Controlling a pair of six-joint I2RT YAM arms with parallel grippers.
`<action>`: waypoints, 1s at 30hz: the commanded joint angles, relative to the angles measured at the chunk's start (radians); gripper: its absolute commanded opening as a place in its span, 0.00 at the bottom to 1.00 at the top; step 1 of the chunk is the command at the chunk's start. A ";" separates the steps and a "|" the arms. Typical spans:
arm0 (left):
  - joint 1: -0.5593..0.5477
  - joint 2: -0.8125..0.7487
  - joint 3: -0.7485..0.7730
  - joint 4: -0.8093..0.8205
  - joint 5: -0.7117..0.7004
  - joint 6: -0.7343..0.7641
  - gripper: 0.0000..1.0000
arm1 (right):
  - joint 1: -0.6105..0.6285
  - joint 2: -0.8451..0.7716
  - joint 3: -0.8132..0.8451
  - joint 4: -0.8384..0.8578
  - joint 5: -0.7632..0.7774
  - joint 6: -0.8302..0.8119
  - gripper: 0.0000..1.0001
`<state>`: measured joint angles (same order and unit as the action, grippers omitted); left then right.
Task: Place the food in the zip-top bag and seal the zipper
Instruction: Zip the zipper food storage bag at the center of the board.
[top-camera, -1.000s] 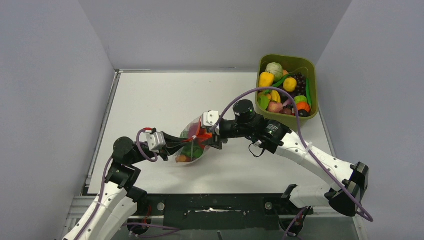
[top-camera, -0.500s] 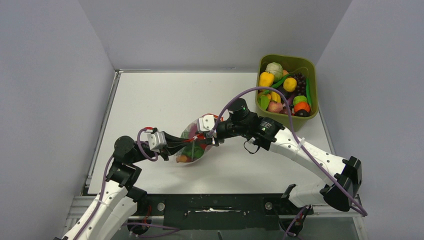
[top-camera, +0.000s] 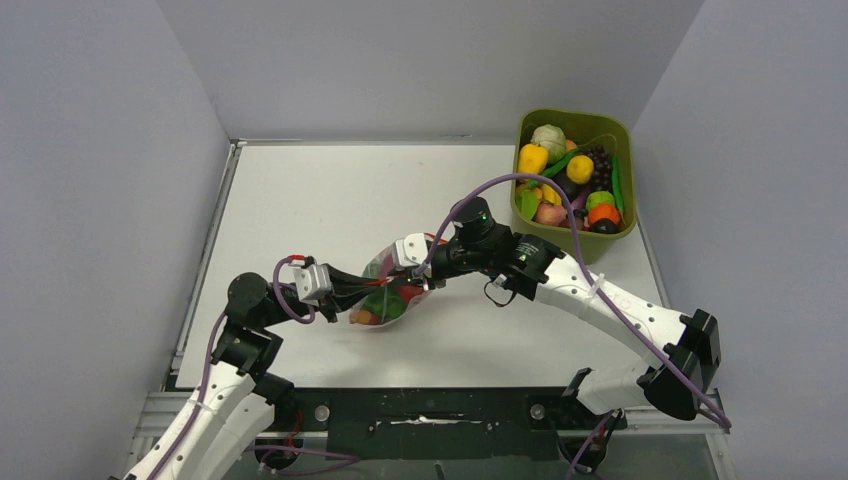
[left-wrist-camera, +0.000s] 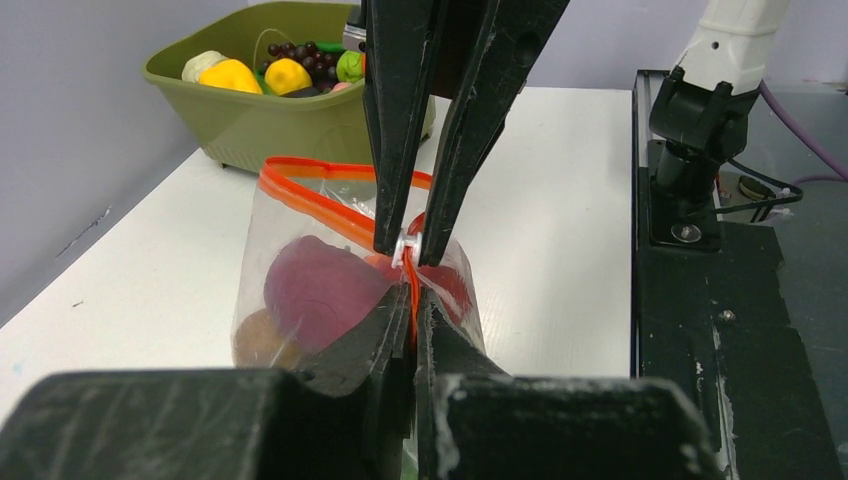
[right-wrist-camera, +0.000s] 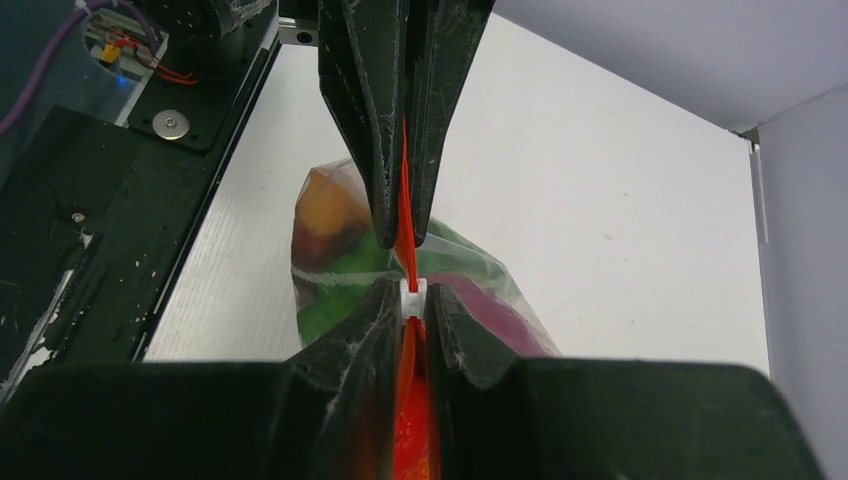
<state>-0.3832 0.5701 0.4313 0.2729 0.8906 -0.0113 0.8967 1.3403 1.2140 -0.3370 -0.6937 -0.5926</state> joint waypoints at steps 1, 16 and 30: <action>0.002 -0.032 0.044 0.052 -0.045 -0.006 0.00 | -0.028 -0.012 0.011 0.050 -0.022 0.013 0.00; 0.003 -0.097 0.169 -0.194 -0.176 0.116 0.00 | -0.136 -0.121 -0.055 -0.031 0.065 0.001 0.00; 0.003 -0.102 0.198 -0.291 -0.234 0.167 0.00 | -0.276 -0.214 -0.110 -0.097 -0.002 0.009 0.00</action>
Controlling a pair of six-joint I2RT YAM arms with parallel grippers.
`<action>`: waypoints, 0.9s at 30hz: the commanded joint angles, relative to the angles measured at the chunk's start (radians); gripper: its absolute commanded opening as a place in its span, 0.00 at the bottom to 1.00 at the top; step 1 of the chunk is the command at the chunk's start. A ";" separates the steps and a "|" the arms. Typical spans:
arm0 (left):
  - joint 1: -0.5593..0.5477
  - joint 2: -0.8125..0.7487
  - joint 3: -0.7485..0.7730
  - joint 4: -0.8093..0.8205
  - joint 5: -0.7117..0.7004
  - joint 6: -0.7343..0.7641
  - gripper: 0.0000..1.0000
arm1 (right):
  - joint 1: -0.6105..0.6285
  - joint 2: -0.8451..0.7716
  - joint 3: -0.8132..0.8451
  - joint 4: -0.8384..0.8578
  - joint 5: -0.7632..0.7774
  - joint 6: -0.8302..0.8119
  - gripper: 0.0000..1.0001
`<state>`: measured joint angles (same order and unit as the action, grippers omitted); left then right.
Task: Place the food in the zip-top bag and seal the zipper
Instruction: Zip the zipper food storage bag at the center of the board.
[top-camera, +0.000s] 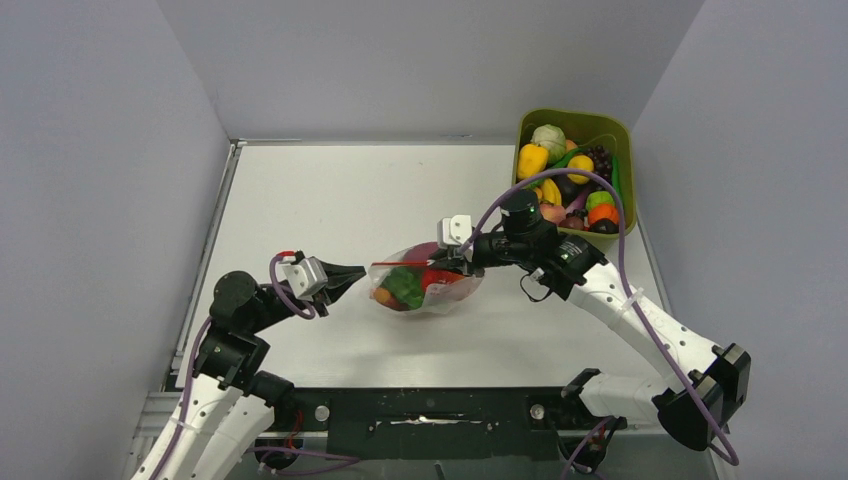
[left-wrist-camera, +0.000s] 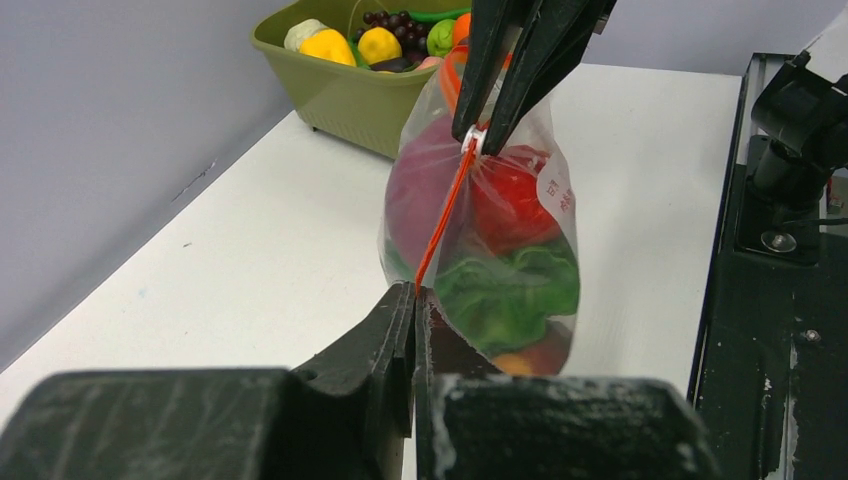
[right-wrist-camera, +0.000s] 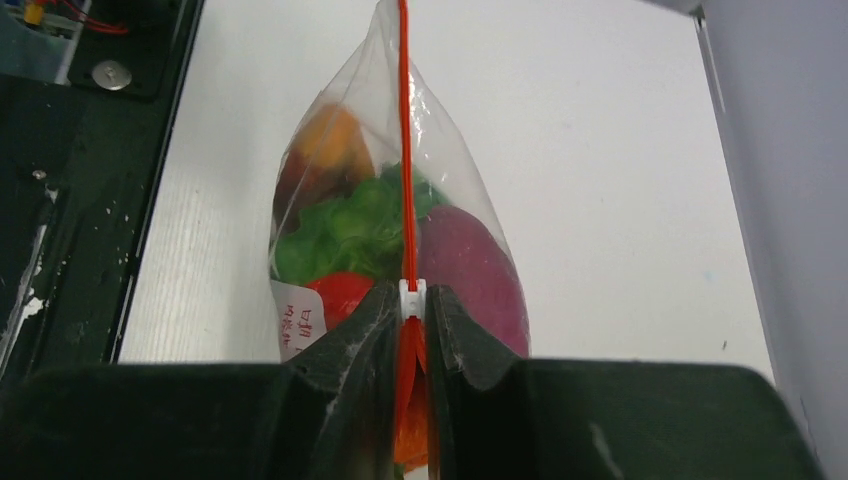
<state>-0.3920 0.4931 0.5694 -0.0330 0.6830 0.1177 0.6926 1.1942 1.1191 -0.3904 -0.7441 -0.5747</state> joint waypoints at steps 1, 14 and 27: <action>0.012 -0.023 0.056 0.024 -0.014 0.033 0.00 | -0.073 -0.070 -0.019 -0.041 0.040 -0.008 0.00; 0.012 0.086 0.057 0.144 0.137 0.009 0.41 | -0.072 -0.050 -0.020 0.024 -0.056 0.013 0.00; 0.008 0.277 0.104 0.231 0.242 -0.037 0.50 | 0.016 0.036 0.014 0.105 -0.098 0.034 0.00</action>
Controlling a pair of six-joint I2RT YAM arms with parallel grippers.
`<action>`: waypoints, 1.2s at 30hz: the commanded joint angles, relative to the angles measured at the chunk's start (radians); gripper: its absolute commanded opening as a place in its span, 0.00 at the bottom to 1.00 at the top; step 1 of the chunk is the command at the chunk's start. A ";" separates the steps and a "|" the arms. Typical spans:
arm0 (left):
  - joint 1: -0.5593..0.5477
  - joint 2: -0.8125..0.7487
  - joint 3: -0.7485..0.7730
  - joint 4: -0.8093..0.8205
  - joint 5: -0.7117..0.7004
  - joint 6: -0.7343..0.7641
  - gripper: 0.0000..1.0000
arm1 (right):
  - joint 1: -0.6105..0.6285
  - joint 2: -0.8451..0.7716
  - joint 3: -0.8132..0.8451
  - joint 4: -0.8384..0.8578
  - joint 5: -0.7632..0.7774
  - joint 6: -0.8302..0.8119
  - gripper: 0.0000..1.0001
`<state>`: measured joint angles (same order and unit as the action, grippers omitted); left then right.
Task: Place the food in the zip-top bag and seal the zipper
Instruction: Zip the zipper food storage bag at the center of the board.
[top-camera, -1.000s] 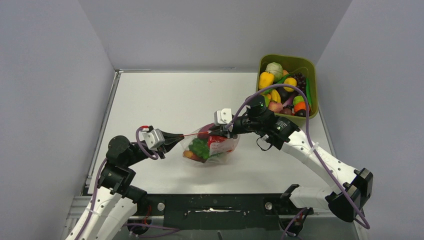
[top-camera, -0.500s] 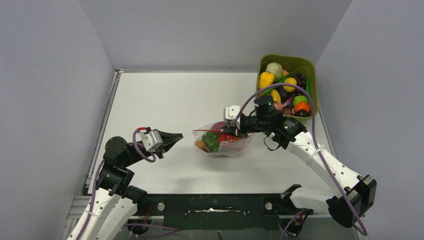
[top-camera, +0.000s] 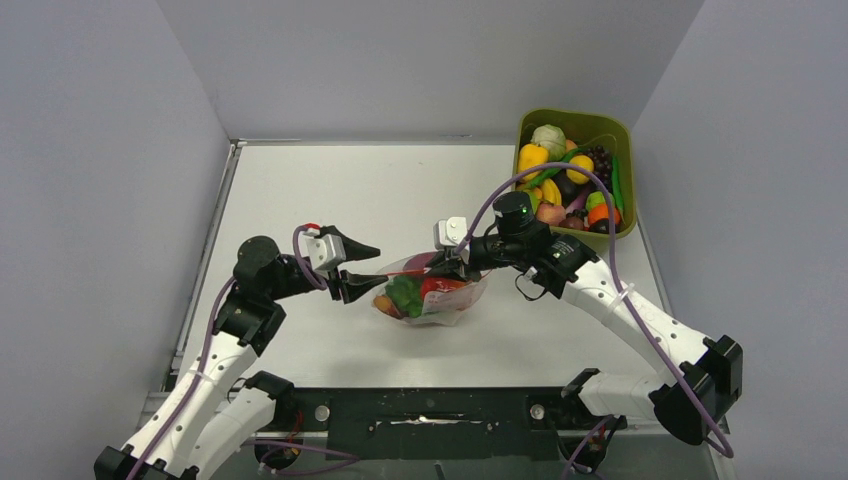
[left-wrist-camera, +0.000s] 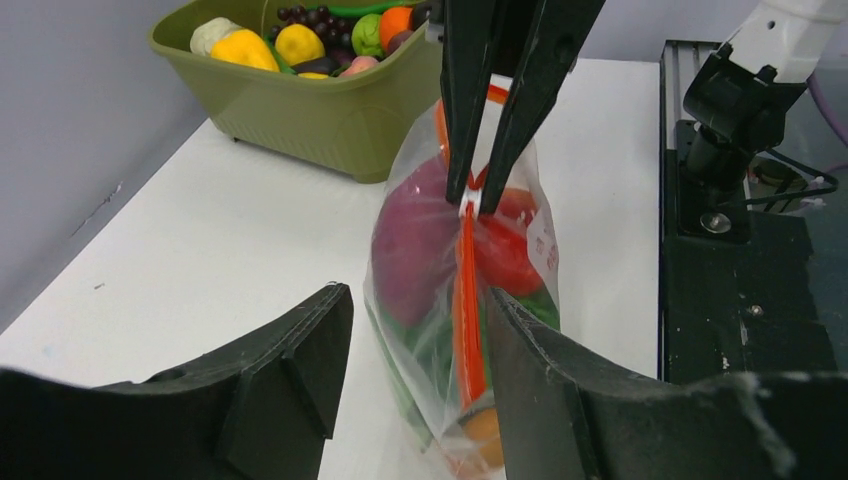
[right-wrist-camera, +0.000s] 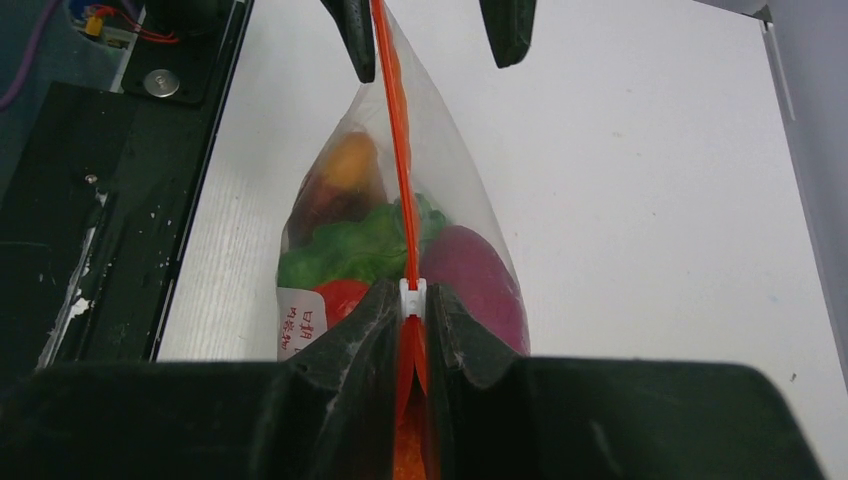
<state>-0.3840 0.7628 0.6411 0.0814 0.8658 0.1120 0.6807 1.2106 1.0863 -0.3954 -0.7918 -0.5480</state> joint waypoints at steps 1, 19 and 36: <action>0.000 0.014 0.028 0.126 0.066 -0.036 0.50 | 0.033 0.028 0.052 0.115 -0.050 0.008 0.00; -0.017 0.146 0.012 0.078 0.147 -0.062 0.45 | 0.077 0.105 0.094 0.165 -0.055 0.020 0.00; -0.041 0.113 0.042 -0.025 -0.037 0.059 0.00 | 0.082 0.107 0.086 0.157 -0.033 0.019 0.00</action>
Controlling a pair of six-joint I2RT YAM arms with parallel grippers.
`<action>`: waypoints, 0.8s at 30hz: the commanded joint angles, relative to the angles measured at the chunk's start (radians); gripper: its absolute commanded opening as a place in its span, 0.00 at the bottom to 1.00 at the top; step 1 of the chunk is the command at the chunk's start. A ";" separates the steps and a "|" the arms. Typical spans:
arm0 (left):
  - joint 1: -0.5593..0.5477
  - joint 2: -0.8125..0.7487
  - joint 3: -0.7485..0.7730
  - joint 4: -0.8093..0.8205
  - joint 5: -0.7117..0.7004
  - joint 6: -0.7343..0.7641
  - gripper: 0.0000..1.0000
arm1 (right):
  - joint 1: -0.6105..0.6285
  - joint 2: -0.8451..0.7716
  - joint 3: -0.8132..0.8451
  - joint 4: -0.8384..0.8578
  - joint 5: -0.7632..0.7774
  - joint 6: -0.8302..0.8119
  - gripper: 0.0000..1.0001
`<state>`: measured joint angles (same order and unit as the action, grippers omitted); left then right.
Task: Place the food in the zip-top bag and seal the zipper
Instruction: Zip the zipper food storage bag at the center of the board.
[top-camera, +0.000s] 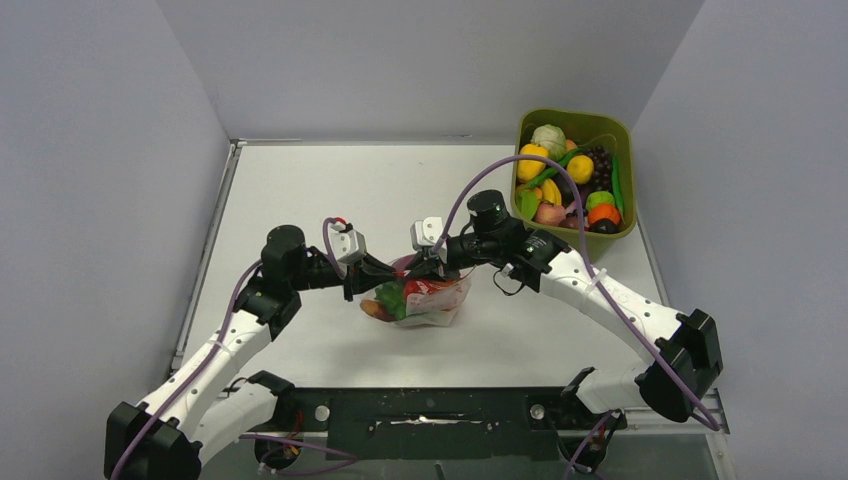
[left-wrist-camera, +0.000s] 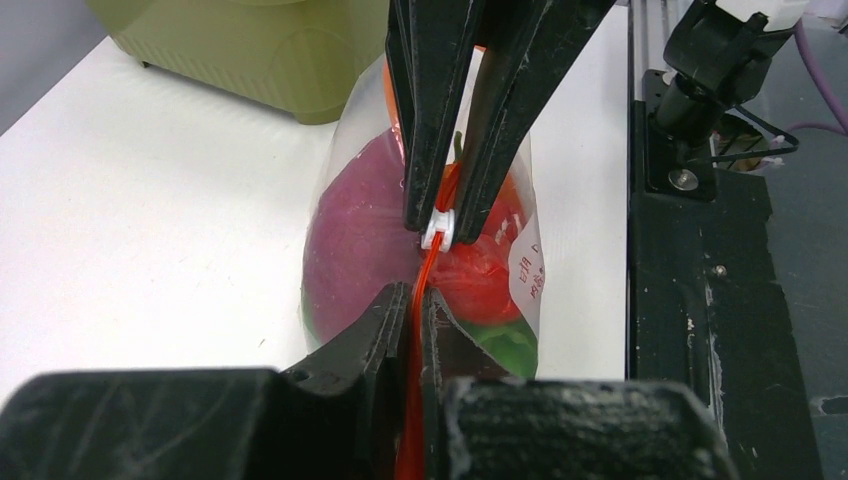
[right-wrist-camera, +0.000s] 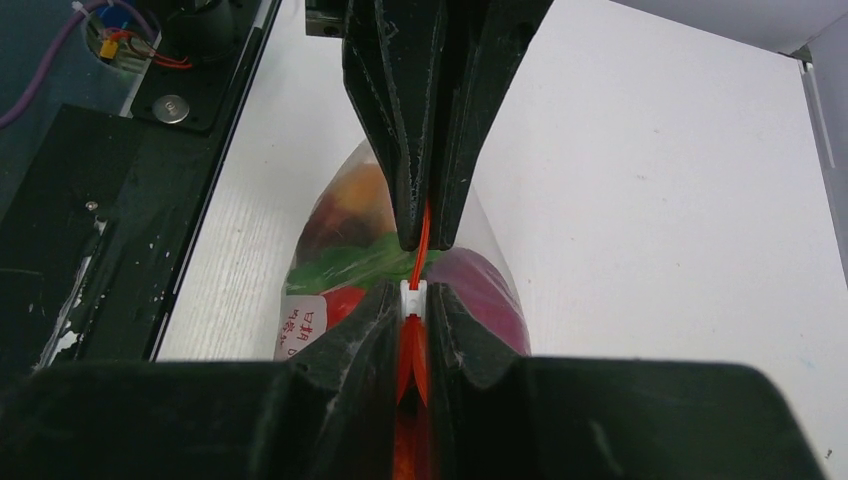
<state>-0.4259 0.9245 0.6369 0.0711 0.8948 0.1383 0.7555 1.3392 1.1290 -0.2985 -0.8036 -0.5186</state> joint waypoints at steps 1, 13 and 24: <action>0.001 -0.062 0.044 -0.017 -0.076 0.029 0.00 | 0.000 -0.028 0.034 0.051 -0.008 -0.015 0.00; 0.003 -0.154 0.048 -0.120 -0.177 0.025 0.00 | -0.073 -0.120 -0.005 -0.065 0.047 -0.046 0.00; 0.010 -0.198 0.054 -0.194 -0.259 0.045 0.00 | -0.139 -0.183 -0.027 -0.158 0.089 -0.067 0.00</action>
<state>-0.4362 0.7620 0.6407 -0.0788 0.7216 0.1524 0.6674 1.2278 1.1088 -0.4213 -0.7605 -0.5678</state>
